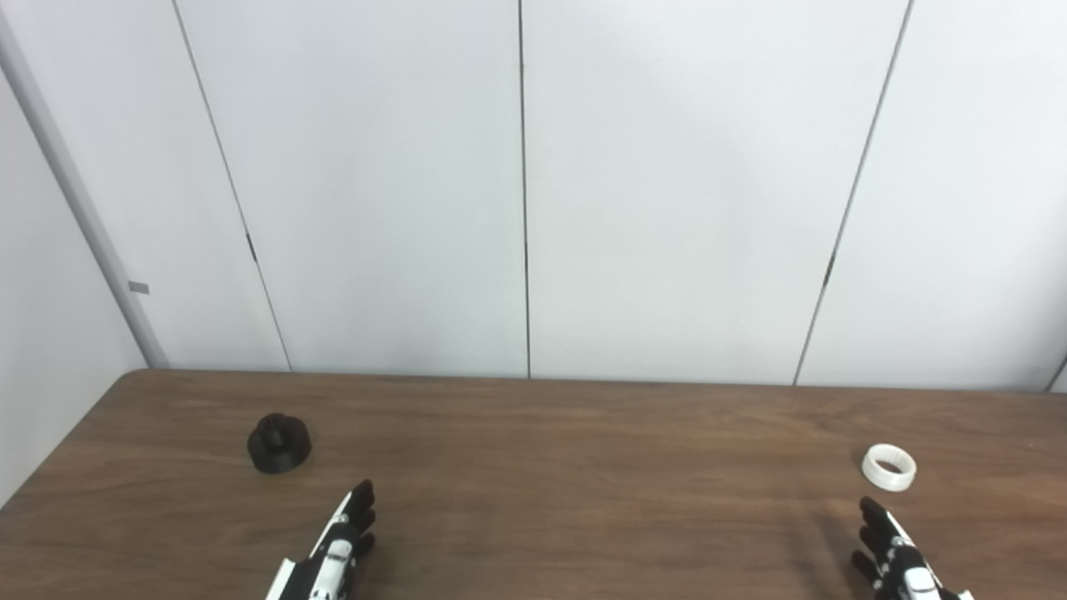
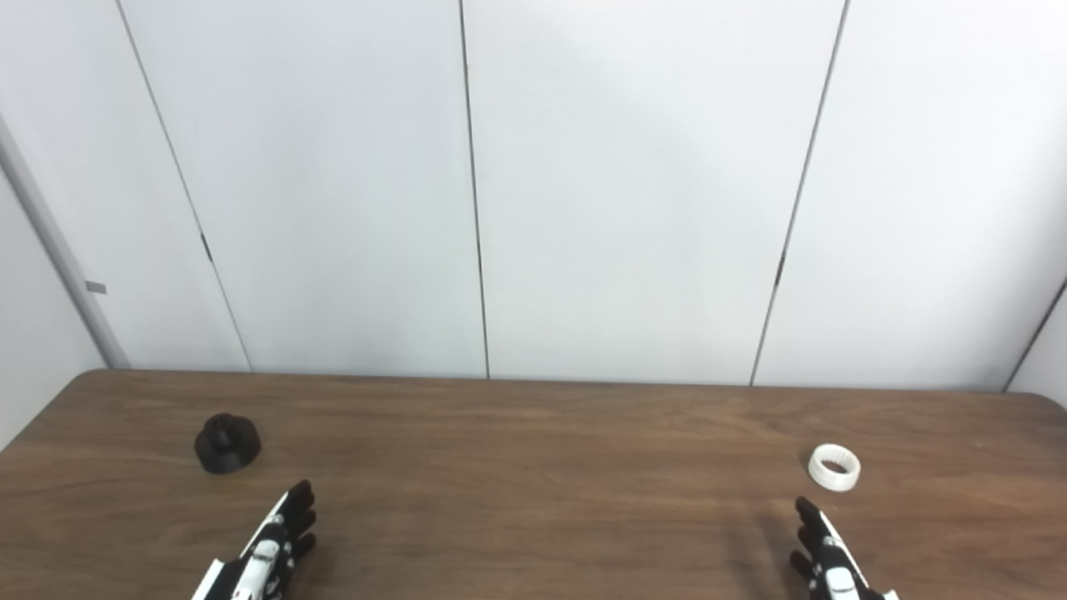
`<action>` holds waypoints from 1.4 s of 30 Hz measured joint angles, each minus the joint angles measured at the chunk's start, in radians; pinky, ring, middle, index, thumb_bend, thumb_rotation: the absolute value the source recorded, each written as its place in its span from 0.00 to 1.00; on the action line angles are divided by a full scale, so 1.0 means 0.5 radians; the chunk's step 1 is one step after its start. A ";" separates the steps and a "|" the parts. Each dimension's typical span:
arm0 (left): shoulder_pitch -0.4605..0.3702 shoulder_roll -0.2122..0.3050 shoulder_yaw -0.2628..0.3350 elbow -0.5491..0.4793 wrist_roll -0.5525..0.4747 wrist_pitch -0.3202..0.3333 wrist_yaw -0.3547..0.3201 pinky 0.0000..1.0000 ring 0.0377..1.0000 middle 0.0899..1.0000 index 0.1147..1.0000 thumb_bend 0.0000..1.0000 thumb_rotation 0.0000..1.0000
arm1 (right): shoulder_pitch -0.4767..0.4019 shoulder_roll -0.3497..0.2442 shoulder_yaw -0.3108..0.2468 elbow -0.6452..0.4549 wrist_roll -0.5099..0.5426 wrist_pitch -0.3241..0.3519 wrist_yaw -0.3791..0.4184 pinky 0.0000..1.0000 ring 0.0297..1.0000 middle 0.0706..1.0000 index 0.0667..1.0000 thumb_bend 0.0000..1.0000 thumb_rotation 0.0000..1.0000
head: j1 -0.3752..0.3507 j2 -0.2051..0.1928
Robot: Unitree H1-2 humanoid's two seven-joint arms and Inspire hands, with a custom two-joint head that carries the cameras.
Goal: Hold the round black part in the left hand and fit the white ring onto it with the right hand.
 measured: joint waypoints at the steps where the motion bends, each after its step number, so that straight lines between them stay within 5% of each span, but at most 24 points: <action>1: 0.000 0.000 0.000 0.000 0.000 0.000 0.000 1.00 1.00 1.00 1.00 0.13 1.00 | 0.000 0.000 0.000 0.001 0.000 0.000 0.000 1.00 1.00 1.00 0.95 0.16 1.00 | 0.000 0.000; 17: 0.000 0.037 -0.043 -0.016 0.105 -0.011 0.001 1.00 1.00 1.00 0.94 0.11 1.00 | 0.000 -0.001 -0.001 0.002 0.002 0.002 0.000 1.00 1.00 1.00 0.95 0.15 1.00 | 0.067 0.009; 20: -0.021 0.094 -0.063 -0.059 0.393 -0.066 0.033 1.00 1.00 1.00 0.83 0.08 0.74 | 0.000 -0.003 -0.001 0.001 0.002 0.002 0.000 1.00 1.00 1.00 0.95 0.16 1.00 | 0.135 0.025; 21: -0.045 0.128 -0.055 -0.093 0.516 -0.114 0.056 0.94 0.98 0.99 0.76 0.19 0.49 | 0.000 -0.004 -0.002 0.001 0.003 0.002 0.001 1.00 1.00 1.00 0.95 0.16 1.00 | 0.159 0.028; 22: -0.082 0.173 -0.031 -0.127 0.626 -0.170 0.091 0.92 0.97 0.97 0.73 0.31 0.40 | 0.001 -0.005 -0.004 0.001 0.005 0.003 0.001 1.00 1.00 1.00 0.95 0.15 1.00 | 0.190 0.031; 23: -0.138 0.221 0.016 -0.171 0.721 -0.193 0.121 0.95 0.99 0.97 0.69 0.53 0.31 | 0.001 -0.005 -0.006 0.001 0.013 0.004 0.001 1.00 1.00 1.00 0.95 0.14 1.00 | 0.205 0.034; 27: -0.382 0.491 0.251 -0.335 0.943 -0.176 0.179 0.95 1.00 0.97 0.68 0.81 0.25 | -0.001 -0.005 -0.007 -0.001 0.033 0.016 0.005 1.00 1.00 1.00 0.95 0.14 1.00 | 0.248 0.037; 31: -0.499 0.692 0.409 -0.473 1.098 0.090 0.156 0.98 1.00 0.97 0.65 0.90 0.27 | 0.000 -0.007 -0.007 -0.007 0.064 0.029 0.008 1.00 1.00 1.00 0.96 0.13 1.00 | 0.285 0.037; 35: -0.501 0.763 0.410 -0.519 1.328 0.374 0.043 1.00 1.00 0.97 0.61 0.99 0.28 | 0.001 -0.025 -0.011 -0.009 0.068 0.045 0.008 1.00 1.00 1.00 0.96 0.14 1.00 | 0.328 0.031; 42: -0.676 1.059 0.342 -0.435 1.594 0.601 -0.140 1.00 1.00 1.00 0.70 1.00 0.33 | -0.004 -0.067 -0.020 -0.008 0.113 0.076 0.024 1.00 1.00 1.00 0.98 0.16 1.00 | 0.509 0.009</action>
